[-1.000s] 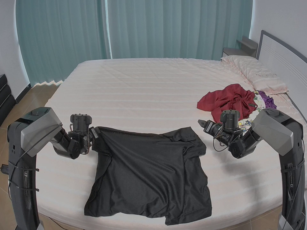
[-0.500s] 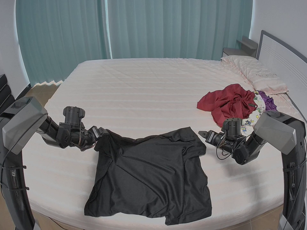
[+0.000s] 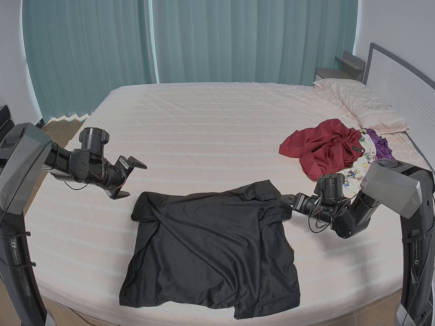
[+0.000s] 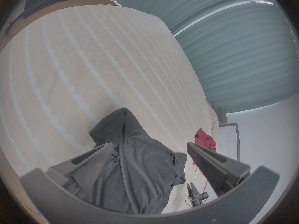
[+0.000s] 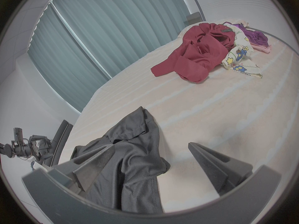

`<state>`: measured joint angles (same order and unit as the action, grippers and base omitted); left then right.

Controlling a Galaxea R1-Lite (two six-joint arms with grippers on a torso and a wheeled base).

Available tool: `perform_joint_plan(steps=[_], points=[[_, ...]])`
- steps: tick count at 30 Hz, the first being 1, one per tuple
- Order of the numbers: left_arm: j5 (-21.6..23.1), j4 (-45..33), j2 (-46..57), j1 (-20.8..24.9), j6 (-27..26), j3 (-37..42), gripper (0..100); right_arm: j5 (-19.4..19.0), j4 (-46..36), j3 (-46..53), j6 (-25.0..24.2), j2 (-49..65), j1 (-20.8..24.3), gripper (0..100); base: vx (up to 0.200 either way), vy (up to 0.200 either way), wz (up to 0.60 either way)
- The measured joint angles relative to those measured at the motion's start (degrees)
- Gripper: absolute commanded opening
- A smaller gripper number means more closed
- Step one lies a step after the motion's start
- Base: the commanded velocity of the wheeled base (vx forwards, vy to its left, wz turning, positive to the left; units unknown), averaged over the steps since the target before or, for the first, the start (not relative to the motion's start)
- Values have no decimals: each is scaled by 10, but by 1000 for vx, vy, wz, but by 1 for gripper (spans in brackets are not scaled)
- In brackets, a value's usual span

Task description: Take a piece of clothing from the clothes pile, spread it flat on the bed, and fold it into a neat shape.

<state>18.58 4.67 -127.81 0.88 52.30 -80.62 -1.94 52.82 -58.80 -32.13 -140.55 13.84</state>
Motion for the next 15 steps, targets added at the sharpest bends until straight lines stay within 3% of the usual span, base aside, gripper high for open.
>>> perform_joint_plan(steps=[8, 12, 15], points=[[4, 24, -1, -9, 3, 57, 100, -7, 0, 12, 0, 0, 0, 100, 0, 0, 0], [-2, 105, 5, -13, 5, 120, 100, -18, 0, 14, -1, -1, 0, 100, 0, 0, 0], [-31, 183, 9, -16, 6, 179, 100, -25, -1, 14, -1, -4, 2, 100, 0, 0, 0]])
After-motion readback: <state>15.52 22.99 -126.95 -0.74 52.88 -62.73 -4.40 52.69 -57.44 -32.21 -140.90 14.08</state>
